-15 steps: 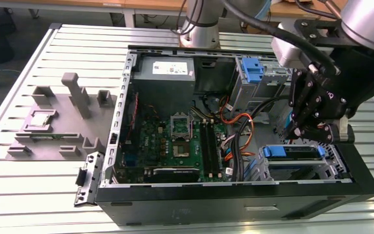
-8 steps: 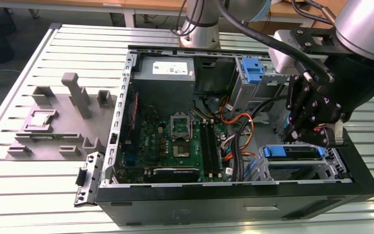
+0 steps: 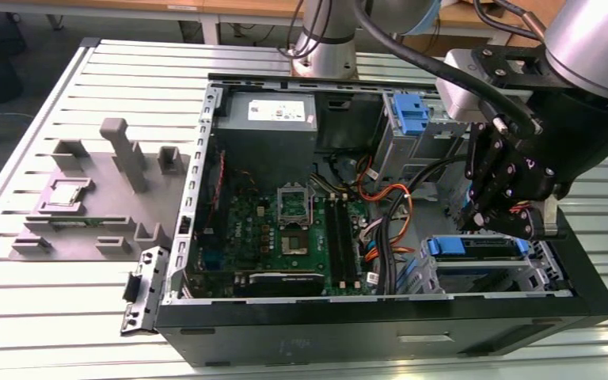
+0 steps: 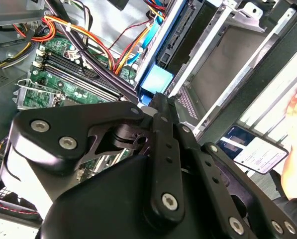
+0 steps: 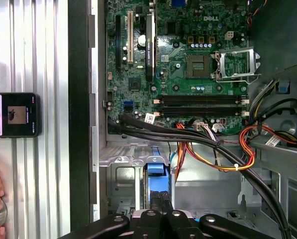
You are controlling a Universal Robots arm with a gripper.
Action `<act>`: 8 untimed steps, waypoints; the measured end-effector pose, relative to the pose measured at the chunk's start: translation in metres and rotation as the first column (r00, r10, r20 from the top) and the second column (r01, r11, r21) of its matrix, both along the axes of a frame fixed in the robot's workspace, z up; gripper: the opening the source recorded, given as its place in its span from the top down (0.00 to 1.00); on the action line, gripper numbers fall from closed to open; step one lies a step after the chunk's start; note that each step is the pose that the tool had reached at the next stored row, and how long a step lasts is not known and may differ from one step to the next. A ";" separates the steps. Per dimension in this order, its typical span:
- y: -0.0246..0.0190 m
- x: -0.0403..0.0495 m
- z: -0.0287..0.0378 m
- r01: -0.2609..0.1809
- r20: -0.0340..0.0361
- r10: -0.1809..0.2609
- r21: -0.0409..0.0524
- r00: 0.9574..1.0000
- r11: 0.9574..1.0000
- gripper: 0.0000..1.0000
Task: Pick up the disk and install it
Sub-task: 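Insert the first disk wire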
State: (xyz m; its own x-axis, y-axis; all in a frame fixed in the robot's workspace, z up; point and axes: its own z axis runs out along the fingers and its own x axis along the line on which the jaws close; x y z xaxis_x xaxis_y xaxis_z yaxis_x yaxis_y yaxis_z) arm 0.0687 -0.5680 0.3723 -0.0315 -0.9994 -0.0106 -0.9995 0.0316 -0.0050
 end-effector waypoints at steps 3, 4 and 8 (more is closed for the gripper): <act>0.0000 0.0000 0.0000 0.000 0.000 0.000 0.000 1.000 1.000 0.90; 0.0000 0.0000 0.0000 -0.002 0.000 0.002 0.000 1.000 1.000 0.90; 0.0000 0.0000 -0.0001 -0.067 0.000 0.067 0.000 0.998 0.998 0.90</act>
